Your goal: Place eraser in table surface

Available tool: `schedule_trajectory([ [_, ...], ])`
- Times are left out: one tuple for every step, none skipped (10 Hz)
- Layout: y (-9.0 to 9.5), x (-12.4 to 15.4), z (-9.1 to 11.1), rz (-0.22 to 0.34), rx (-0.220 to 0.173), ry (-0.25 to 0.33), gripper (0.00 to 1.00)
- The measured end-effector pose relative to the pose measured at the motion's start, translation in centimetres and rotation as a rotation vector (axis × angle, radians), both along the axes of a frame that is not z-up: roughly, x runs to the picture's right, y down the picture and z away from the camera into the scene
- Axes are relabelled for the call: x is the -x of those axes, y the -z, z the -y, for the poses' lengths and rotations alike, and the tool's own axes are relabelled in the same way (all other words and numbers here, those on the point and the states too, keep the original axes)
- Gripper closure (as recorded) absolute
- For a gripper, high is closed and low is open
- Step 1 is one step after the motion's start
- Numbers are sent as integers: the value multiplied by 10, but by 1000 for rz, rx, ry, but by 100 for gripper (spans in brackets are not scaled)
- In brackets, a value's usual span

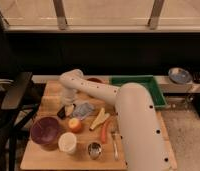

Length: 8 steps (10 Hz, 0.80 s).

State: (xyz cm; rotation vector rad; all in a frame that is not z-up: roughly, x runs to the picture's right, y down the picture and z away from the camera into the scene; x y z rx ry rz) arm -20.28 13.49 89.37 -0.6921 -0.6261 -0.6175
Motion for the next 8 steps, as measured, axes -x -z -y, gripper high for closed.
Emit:
schedule_trajectory([
  [3,-1,3,-6,-10,-2,92],
  [6,-3,6,-11,-21,-5,97],
  [12,-6,13,-16,-38,-10,100],
  [21,-9,22,-19,-61,-17,100],
  [30,-13,32,-22,-85,-25,100],
  [41,-17,44,-25,-115,-32,100],
  [52,-22,58,-30,-151,-39,100],
  [58,-26,66,-34,-172,-44,100],
])
